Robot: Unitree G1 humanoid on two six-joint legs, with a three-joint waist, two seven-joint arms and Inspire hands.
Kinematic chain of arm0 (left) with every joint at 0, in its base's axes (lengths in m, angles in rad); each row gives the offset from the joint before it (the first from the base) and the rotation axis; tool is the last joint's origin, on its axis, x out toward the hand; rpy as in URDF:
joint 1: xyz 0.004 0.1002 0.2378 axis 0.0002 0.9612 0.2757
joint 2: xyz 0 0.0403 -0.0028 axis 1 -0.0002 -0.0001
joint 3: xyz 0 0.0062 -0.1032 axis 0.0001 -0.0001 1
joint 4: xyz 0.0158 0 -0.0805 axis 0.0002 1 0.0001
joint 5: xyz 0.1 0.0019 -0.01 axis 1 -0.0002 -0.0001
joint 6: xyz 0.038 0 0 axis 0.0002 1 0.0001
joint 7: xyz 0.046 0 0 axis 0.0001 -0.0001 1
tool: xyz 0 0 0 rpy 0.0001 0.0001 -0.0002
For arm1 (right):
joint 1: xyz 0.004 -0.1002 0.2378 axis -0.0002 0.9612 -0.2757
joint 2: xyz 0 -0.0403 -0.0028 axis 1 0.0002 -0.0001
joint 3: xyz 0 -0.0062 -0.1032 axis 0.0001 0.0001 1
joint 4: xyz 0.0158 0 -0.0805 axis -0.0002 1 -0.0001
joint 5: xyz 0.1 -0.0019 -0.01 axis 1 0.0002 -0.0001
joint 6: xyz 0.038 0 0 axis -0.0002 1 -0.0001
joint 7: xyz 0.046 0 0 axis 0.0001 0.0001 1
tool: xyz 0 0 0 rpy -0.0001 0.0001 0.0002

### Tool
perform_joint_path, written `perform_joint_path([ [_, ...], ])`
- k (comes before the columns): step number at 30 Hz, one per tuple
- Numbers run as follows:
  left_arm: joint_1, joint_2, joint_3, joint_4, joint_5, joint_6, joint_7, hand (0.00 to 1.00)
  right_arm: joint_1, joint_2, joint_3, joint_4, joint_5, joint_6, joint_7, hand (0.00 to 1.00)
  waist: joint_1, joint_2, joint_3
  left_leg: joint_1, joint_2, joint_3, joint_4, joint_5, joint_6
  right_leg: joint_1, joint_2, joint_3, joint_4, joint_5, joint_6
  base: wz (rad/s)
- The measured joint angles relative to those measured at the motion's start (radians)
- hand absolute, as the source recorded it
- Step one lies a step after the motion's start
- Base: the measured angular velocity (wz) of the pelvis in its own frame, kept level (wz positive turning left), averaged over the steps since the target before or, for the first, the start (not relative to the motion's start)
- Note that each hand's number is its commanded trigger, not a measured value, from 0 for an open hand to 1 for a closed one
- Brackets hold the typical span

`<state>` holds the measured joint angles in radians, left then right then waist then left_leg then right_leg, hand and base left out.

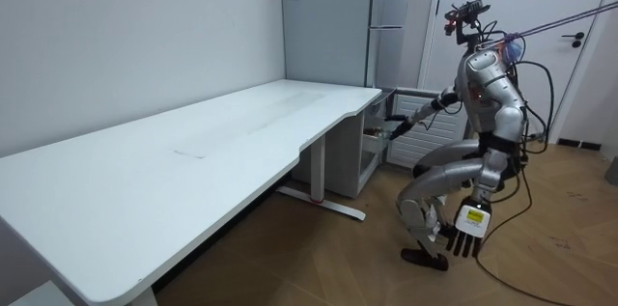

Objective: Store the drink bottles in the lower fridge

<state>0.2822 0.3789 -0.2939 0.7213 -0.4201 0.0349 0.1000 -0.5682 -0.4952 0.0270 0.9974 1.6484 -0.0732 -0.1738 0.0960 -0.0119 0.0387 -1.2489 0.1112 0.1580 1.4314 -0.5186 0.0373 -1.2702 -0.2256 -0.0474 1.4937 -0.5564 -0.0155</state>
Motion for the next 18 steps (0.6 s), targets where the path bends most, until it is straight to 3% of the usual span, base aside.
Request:
perform_joint_path([
  [2, 0.015, 0.000, 0.012, 0.001, 0.000, -0.001, 0.000, 0.00, 0.000, 0.000, -0.001, -0.032, 0.006, -0.003, -0.018, 0.00, 0.012, 0.001, -0.0009, 0.007, -0.003, 0.002, -0.029, 0.015, 0.002, 0.009, -0.007, -0.010, -0.026, 0.009, -0.002, -0.02],
  [4, 0.023, 0.001, 0.040, 0.004, 0.000, -0.009, 0.000, 0.00, -0.002, 0.000, -0.004, -0.043, 0.016, -0.035, -0.053, 0.00, 0.035, 0.001, -0.0007, 0.016, -0.006, 0.002, -0.049, 0.021, 0.005, 0.022, -0.023, -0.026, -0.042, 0.015, 0.001, 0.11],
  [6, 0.035, 0.002, 0.068, 0.006, 0.001, -0.013, 0.000, 0.00, -0.003, 0.000, -0.012, -0.043, 0.016, -0.066, -0.071, 0.00, 0.049, 0.002, -0.0013, 0.029, -0.022, -0.010, -0.068, 0.027, 0.000, 0.047, -0.035, -0.043, -0.056, 0.010, -0.011, 0.24],
  [12, 0.052, 0.002, 0.072, -0.015, -0.002, -0.017, -0.012, 0.00, -0.027, -0.006, -0.009, -0.096, 0.014, -0.099, -0.125, 0.00, 0.075, 0.006, -0.0022, 0.044, -0.021, -0.034, -0.084, 0.027, -0.007, 0.082, -0.039, -0.079, -0.073, -0.008, -0.029, 0.10],
  [18, 0.056, 0.003, 0.072, 0.008, -0.001, -0.042, -0.013, 0.00, -0.041, -0.003, 0.000, -0.139, 0.012, -0.085, -0.155, 0.00, 0.071, 0.018, -0.0011, 0.078, -0.037, -0.063, -0.112, 0.038, -0.026, 0.141, -0.057, -0.118, -0.099, -0.016, -0.035, 0.10],
])
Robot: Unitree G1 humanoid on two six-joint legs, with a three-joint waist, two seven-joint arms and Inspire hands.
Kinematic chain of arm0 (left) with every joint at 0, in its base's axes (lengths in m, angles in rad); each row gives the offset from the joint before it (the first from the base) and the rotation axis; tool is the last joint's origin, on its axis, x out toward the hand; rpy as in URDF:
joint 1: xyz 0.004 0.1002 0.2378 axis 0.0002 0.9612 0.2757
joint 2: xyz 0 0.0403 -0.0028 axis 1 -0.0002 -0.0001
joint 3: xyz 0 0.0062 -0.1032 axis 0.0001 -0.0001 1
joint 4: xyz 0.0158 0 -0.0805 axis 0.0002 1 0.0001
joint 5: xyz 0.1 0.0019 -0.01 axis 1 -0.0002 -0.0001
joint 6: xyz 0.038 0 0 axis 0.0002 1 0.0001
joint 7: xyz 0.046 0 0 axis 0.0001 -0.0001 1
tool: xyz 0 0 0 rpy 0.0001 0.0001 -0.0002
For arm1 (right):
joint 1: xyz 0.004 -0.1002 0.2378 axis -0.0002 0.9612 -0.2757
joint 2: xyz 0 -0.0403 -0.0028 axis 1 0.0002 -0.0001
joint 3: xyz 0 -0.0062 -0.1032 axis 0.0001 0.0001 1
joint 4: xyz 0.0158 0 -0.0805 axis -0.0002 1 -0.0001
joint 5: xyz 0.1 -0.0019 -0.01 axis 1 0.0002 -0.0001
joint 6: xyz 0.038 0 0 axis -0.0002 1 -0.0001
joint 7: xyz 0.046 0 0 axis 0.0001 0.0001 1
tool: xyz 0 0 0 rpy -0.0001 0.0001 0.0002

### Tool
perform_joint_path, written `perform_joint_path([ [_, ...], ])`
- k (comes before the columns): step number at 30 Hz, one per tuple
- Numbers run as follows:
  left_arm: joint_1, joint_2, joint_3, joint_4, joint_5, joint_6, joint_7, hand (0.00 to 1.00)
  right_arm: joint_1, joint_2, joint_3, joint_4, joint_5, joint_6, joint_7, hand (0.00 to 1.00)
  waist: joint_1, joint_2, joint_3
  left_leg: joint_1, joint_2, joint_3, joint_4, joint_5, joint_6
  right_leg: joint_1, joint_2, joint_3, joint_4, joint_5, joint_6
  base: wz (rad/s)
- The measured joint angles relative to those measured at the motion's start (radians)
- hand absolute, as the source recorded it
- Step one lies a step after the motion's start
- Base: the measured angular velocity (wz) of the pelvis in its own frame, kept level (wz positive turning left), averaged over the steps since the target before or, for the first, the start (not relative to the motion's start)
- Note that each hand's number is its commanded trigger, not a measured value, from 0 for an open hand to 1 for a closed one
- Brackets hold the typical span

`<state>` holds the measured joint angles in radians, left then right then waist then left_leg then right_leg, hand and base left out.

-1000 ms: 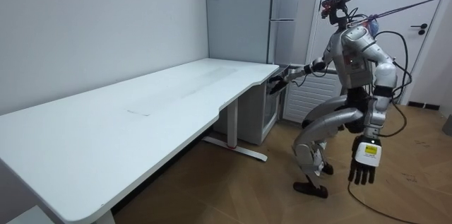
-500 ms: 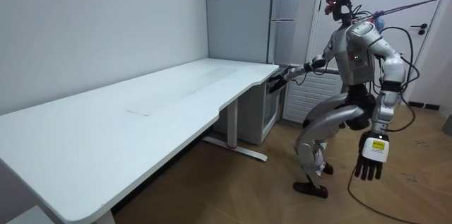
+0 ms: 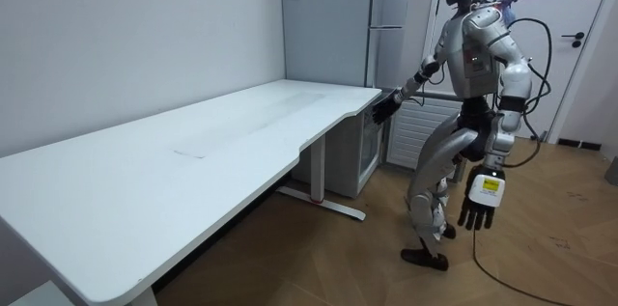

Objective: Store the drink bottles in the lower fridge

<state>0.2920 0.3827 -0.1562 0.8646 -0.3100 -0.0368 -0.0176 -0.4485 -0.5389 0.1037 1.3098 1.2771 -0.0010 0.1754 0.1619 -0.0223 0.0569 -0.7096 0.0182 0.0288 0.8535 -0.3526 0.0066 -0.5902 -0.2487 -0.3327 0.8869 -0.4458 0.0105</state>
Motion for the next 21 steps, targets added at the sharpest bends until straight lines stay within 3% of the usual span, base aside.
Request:
perform_joint_path([
  [1, -0.005, 0.000, 0.011, 0.010, 0.002, -0.002, 0.000, 0.00, 0.015, -0.001, -0.002, 0.008, -0.026, 0.000, 0.023, 0.00, 0.000, -0.001, -0.0007, 0.016, 0.001, -0.002, -0.014, 0.001, 0.001, 0.020, 0.006, -0.003, -0.021, 0.004, 0.005, 0.06],
  [3, -0.013, -0.003, 0.041, 0.080, 0.010, -0.009, 0.002, 0.00, 0.093, -0.001, -0.004, 0.010, -0.095, 0.007, 0.102, 0.00, 0.002, -0.008, -0.0136, 0.104, 0.002, -0.001, -0.083, 0.005, 0.002, 0.112, 0.026, -0.009, -0.111, 0.028, 0.021, -0.03],
  [6, -0.011, -0.004, 0.050, 0.126, 0.010, -0.008, 0.006, 0.00, 0.179, 0.000, -0.006, 0.014, -0.137, 0.009, 0.161, 0.00, -0.007, -0.008, -0.0251, 0.203, 0.002, -0.003, -0.150, 0.007, 0.003, 0.222, 0.042, -0.028, -0.206, 0.050, 0.036, 0.04],
  [7, -0.004, -0.011, 0.070, 0.138, 0.010, -0.008, 0.007, 0.00, 0.228, 0.003, -0.008, 0.014, -0.193, 0.011, 0.186, 0.00, -0.012, -0.010, -0.0379, 0.249, 0.001, -0.007, -0.182, 0.008, 0.004, 0.277, 0.050, -0.037, -0.252, 0.062, 0.042, 0.09],
  [10, 0.023, -0.030, 0.101, 0.146, 0.038, -0.009, 0.015, 0.00, 0.342, 0.013, -0.009, 0.017, -0.303, 0.024, 0.233, 0.00, -0.021, -0.014, -0.0416, 0.385, 0.002, -0.001, -0.264, 0.010, 0.004, 0.413, 0.073, -0.040, -0.362, 0.092, 0.057, -0.07],
  [13, 0.037, -0.060, 0.108, 0.149, 0.039, -0.004, 0.030, 0.00, 0.453, 0.070, -0.010, 0.014, -0.339, 0.027, 0.249, 0.00, -0.032, -0.023, -0.0512, 0.496, 0.002, 0.001, -0.333, 0.013, -0.002, 0.533, 0.091, -0.049, -0.451, 0.114, 0.065, -0.02],
  [16, 0.037, -0.100, 0.145, 0.147, 0.063, -0.005, 0.033, 0.00, 0.544, 0.140, -0.020, 0.008, -0.399, 0.037, 0.254, 0.00, -0.048, -0.022, -0.0513, 0.562, 0.007, 0.000, -0.380, 0.019, -0.010, 0.608, 0.112, -0.053, -0.523, 0.138, 0.065, -0.03],
  [18, 0.027, -0.142, 0.175, 0.151, 0.090, -0.007, 0.036, 0.00, 0.588, 0.208, -0.038, 0.009, -0.473, 0.037, 0.253, 0.00, -0.054, -0.022, -0.0523, 0.587, 0.011, 0.004, -0.402, 0.022, -0.015, 0.639, 0.121, -0.054, -0.554, 0.149, 0.062, -0.08],
  [21, 0.027, -0.170, 0.174, 0.169, 0.098, -0.009, 0.037, 0.00, 0.614, 0.278, -0.037, 0.009, -0.520, 0.037, 0.252, 0.00, -0.054, -0.022, -0.0500, 0.624, 0.017, 0.014, -0.433, 0.029, -0.019, 0.671, 0.133, -0.049, -0.593, 0.164, 0.060, -0.09],
])
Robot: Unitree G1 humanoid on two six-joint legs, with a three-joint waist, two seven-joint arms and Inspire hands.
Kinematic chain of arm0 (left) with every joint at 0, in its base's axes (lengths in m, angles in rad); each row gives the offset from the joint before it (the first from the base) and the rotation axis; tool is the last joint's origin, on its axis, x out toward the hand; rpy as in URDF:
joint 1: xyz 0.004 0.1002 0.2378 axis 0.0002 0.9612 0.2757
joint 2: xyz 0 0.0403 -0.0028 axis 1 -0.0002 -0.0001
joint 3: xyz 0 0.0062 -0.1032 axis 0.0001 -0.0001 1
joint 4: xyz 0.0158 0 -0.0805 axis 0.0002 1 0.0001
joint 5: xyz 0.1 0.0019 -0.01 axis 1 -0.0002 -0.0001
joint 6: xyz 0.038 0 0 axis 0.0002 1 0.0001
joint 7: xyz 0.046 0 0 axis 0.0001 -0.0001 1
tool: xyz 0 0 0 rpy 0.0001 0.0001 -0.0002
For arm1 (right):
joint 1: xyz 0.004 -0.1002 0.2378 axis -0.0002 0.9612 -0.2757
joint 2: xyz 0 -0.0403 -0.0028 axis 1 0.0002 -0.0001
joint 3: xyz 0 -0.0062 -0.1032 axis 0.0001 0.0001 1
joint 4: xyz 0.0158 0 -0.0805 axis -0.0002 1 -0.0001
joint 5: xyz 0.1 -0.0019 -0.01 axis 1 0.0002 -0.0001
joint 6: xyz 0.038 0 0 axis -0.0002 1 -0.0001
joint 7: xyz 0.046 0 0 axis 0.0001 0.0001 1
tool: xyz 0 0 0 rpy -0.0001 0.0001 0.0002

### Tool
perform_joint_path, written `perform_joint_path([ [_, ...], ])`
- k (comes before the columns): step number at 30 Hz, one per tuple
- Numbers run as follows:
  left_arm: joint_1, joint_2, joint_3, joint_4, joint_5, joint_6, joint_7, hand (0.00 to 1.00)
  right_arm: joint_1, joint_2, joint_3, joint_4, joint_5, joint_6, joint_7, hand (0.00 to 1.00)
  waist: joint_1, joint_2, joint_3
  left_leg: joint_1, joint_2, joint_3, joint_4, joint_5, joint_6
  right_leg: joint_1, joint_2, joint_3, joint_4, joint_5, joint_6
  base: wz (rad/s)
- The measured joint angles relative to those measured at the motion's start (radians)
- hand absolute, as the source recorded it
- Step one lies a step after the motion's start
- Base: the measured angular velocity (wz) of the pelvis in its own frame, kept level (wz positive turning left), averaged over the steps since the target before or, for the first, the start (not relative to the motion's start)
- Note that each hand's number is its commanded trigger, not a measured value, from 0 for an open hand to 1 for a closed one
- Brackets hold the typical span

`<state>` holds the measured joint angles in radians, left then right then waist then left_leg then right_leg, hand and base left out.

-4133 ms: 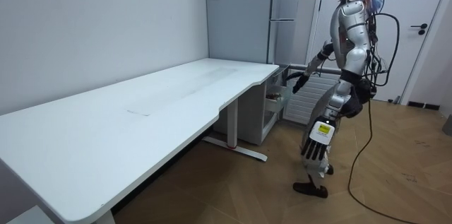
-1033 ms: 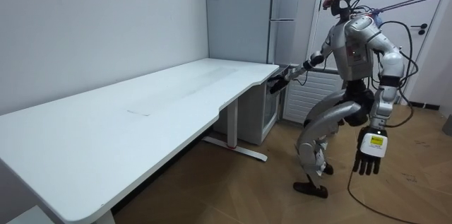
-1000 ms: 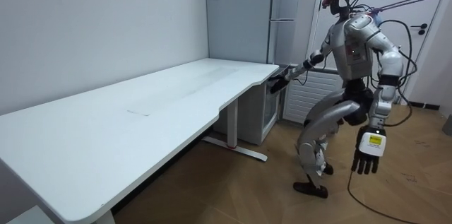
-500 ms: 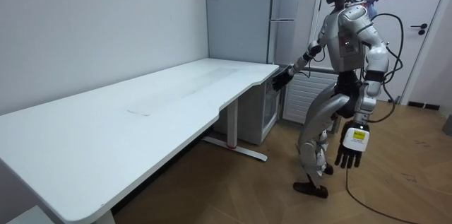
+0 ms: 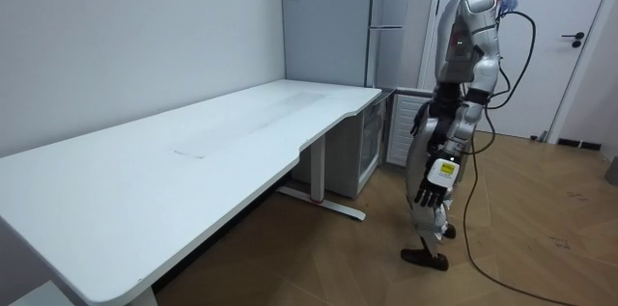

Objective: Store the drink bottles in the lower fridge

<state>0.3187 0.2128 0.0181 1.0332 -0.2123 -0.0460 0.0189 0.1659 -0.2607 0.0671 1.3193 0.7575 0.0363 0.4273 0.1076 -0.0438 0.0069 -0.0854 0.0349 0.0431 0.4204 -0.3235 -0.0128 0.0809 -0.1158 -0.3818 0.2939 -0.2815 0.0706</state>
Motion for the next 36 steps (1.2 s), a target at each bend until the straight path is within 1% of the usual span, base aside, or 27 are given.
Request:
perform_joint_path([
  [2, 0.010, -0.015, -0.001, -0.001, 0.004, 0.003, 0.001, 0.00, 0.005, 0.020, 0.000, -0.001, -0.038, 0.000, -0.004, 0.00, -0.005, 0.004, 0.0027, 0.022, 0.000, 0.001, -0.019, 0.006, 0.000, 0.024, 0.005, -0.001, -0.028, 0.013, 0.000, -0.04],
  [4, 0.008, -0.025, -0.001, 0.000, 0.011, 0.003, 0.007, 0.00, -0.001, 0.030, 0.000, 0.006, -0.070, -0.001, -0.026, 0.00, -0.013, 0.008, 0.0046, 0.028, 0.002, -0.003, -0.027, 0.011, -0.001, 0.040, 0.013, -0.003, -0.055, 0.028, 0.001, 0.06],
  [5, 0.006, -0.027, 0.000, 0.001, 0.011, 0.003, 0.016, 0.00, -0.009, 0.034, 0.000, 0.016, -0.094, -0.001, -0.043, 0.00, -0.021, 0.009, 0.0048, 0.029, 0.001, -0.005, -0.030, 0.015, -0.001, 0.047, 0.015, -0.005, -0.067, 0.031, 0.000, 0.07],
  [9, -0.016, -0.031, 0.021, -0.001, 0.011, 0.004, 0.030, 0.00, -0.026, 0.040, -0.001, 0.015, -0.160, -0.001, -0.088, 0.00, -0.025, 0.011, 0.0049, 0.053, -0.003, -0.005, -0.061, 0.033, -0.003, 0.064, 0.018, -0.004, -0.093, 0.045, -0.001, 0.01],
  [11, -0.024, -0.033, 0.023, -0.007, 0.011, 0.004, 0.040, 0.00, -0.028, 0.041, -0.006, 0.008, -0.180, 0.000, -0.101, 0.00, -0.025, 0.014, 0.0050, 0.060, -0.004, -0.005, -0.066, 0.034, -0.003, 0.066, 0.018, -0.003, -0.093, 0.046, -0.001, 0.00],
  [13, -0.029, -0.038, 0.039, -0.011, 0.010, 0.004, 0.041, 0.00, -0.027, 0.045, -0.015, 0.004, -0.192, 0.001, -0.120, 0.00, -0.026, 0.013, 0.0051, 0.064, -0.006, -0.005, -0.075, 0.039, -0.002, 0.072, 0.016, -0.003, -0.094, 0.047, -0.001, 0.00],
  [15, -0.036, -0.044, 0.059, -0.012, 0.009, 0.004, 0.042, 0.00, -0.035, 0.048, -0.040, -0.001, -0.215, 0.009, -0.143, 0.00, -0.034, 0.014, 0.0049, 0.065, -0.007, -0.006, -0.077, 0.042, -0.002, 0.077, 0.016, -0.003, -0.094, 0.047, -0.001, 0.02],
  [19, -0.040, -0.044, 0.058, -0.010, 0.008, 0.004, 0.043, 0.00, -0.052, 0.047, -0.054, -0.002, -0.213, 0.009, -0.195, 0.00, -0.049, 0.014, 0.0046, 0.064, -0.008, -0.009, -0.077, 0.045, -0.002, 0.078, 0.016, -0.003, -0.095, 0.049, -0.002, 0.00],
  [20, -0.041, -0.044, 0.060, -0.010, 0.009, 0.004, 0.043, 0.00, -0.058, 0.046, -0.073, -0.002, -0.215, 0.010, -0.208, 0.00, -0.051, 0.016, 0.0037, 0.064, -0.008, -0.009, -0.076, 0.046, -0.001, 0.078, 0.016, -0.003, -0.096, 0.050, -0.003, 0.00],
  [21, -0.043, -0.044, 0.068, -0.010, 0.010, 0.004, 0.042, 0.00, -0.069, 0.042, -0.119, 0.000, -0.218, 0.010, -0.221, 0.00, -0.056, 0.016, 0.0039, 0.064, -0.009, -0.009, -0.077, 0.047, -0.001, 0.078, 0.016, -0.003, -0.099, 0.053, -0.003, 0.00],
  [22, -0.039, -0.044, 0.078, -0.009, 0.009, 0.004, 0.040, 0.00, -0.077, 0.040, -0.144, 0.000, -0.218, 0.010, -0.229, 0.00, -0.061, 0.016, 0.0039, 0.065, -0.009, -0.010, -0.077, 0.048, 0.000, 0.079, 0.016, -0.004, -0.102, 0.055, -0.003, 0.04],
  [23, -0.036, -0.043, 0.105, -0.005, 0.009, 0.004, 0.039, 0.00, -0.093, 0.030, -0.188, 0.000, -0.216, 0.009, -0.243, 0.00, -0.077, 0.016, 0.0041, 0.065, -0.011, -0.013, -0.078, 0.050, 0.001, 0.083, 0.017, -0.006, -0.109, 0.058, -0.002, 0.03],
  [24, -0.034, -0.041, 0.134, -0.005, 0.012, 0.004, 0.040, 0.00, -0.108, 0.019, -0.223, -0.002, -0.217, 0.008, -0.256, 0.00, -0.082, 0.011, 0.0023, 0.074, -0.012, -0.013, -0.082, 0.052, 0.001, 0.085, 0.016, -0.004, -0.109, 0.059, -0.002, 0.00],
  [25, -0.033, -0.040, 0.150, -0.005, 0.013, 0.004, 0.040, 0.00, -0.113, 0.013, -0.239, -0.005, -0.217, 0.008, -0.266, 0.00, -0.082, 0.012, 0.0036, 0.081, -0.012, -0.012, -0.086, 0.053, 0.001, 0.088, 0.016, -0.002, -0.109, 0.059, -0.002, -0.04],
  [26, -0.031, -0.040, 0.182, -0.005, 0.023, 0.004, 0.043, 0.00, -0.116, 0.001, -0.268, -0.022, -0.227, 0.008, -0.284, 0.00, -0.082, 0.009, 0.0034, 0.086, -0.012, -0.011, -0.089, 0.054, 0.001, 0.094, 0.016, -0.001, -0.108, 0.059, -0.002, -0.13],
  [27, -0.033, -0.040, 0.208, -0.006, 0.029, 0.003, 0.048, 0.00, -0.119, -0.012, -0.295, -0.055, -0.245, 0.008, -0.305, 0.00, -0.080, 0.003, 0.0007, 0.097, -0.011, 0.001, -0.099, 0.057, 0.000, 0.095, 0.016, 0.013, -0.108, 0.059, -0.002, -0.19],
  [28, -0.032, -0.040, 0.218, -0.006, 0.030, 0.003, 0.051, 0.00, -0.120, -0.019, -0.303, -0.079, -0.255, 0.008, -0.319, 0.00, -0.079, 0.002, 0.0002, 0.101, -0.010, 0.007, -0.104, 0.058, 0.000, 0.094, 0.016, 0.022, -0.108, 0.059, -0.002, -0.26],
  [29, -0.028, -0.038, 0.225, -0.001, 0.031, 0.003, 0.057, 0.00, -0.119, -0.035, -0.323, -0.131, -0.271, 0.006, -0.343, 0.00, -0.081, 0.003, 0.0007, 0.110, -0.010, 0.014, -0.114, 0.062, 0.000, 0.094, 0.016, 0.028, -0.109, 0.060, -0.004, -0.16],
  [30, -0.026, -0.037, 0.238, -0.001, 0.031, 0.003, 0.058, 0.00, -0.120, -0.055, -0.337, -0.190, -0.314, 0.006, -0.367, 0.00, -0.090, -0.003, -0.0018, 0.113, -0.011, 0.014, -0.120, 0.066, 0.000, 0.094, 0.014, 0.028, -0.108, 0.060, -0.004, -0.07],
  [31, -0.025, -0.035, 0.242, -0.002, 0.031, 0.002, 0.059, 0.00, -0.123, -0.067, -0.338, -0.218, -0.339, 0.005, -0.378, 0.00, -0.098, -0.004, -0.0016, 0.112, -0.012, 0.013, -0.122, 0.068, 0.000, 0.094, 0.014, 0.026, -0.108, 0.060, -0.004, 0.00],
  [32, -0.019, -0.031, 0.250, -0.002, 0.031, 0.002, 0.059, 0.00, -0.133, -0.090, -0.351, -0.263, -0.381, -0.001, -0.399, 0.00, -0.107, -0.007, -0.0020, 0.113, -0.011, 0.013, -0.126, 0.071, -0.001, 0.093, 0.014, 0.027, -0.107, 0.060, -0.004, 0.00],
  [33, -0.015, -0.030, 0.257, -0.002, 0.032, 0.002, 0.059, 0.00, -0.138, -0.110, -0.377, -0.316, -0.425, -0.006, -0.426, 0.00, -0.107, -0.011, -0.0029, 0.117, -0.011, 0.016, -0.132, 0.074, -0.002, 0.091, 0.014, 0.033, -0.107, 0.060, -0.004, -0.04],
  [34, -0.015, -0.030, 0.263, -0.001, 0.038, 0.002, 0.058, 0.00, -0.139, -0.117, -0.397, -0.349, -0.450, -0.006, -0.440, 0.00, -0.110, -0.012, -0.0031, 0.118, -0.011, 0.018, -0.135, 0.076, -0.002, 0.089, 0.014, 0.036, -0.107, 0.060, -0.004, -0.11],
  [36, -0.013, -0.029, 0.304, -0.005, 0.095, 0.003, 0.055, 0.00, -0.146, -0.155, -0.450, -0.485, -0.505, -0.014, -0.498, 0.00, -0.114, -0.021, -0.0047, 0.126, -0.010, 0.032, -0.155, 0.084, -0.004, 0.081, 0.014, 0.050, -0.107, 0.061, -0.005, -0.15],
])
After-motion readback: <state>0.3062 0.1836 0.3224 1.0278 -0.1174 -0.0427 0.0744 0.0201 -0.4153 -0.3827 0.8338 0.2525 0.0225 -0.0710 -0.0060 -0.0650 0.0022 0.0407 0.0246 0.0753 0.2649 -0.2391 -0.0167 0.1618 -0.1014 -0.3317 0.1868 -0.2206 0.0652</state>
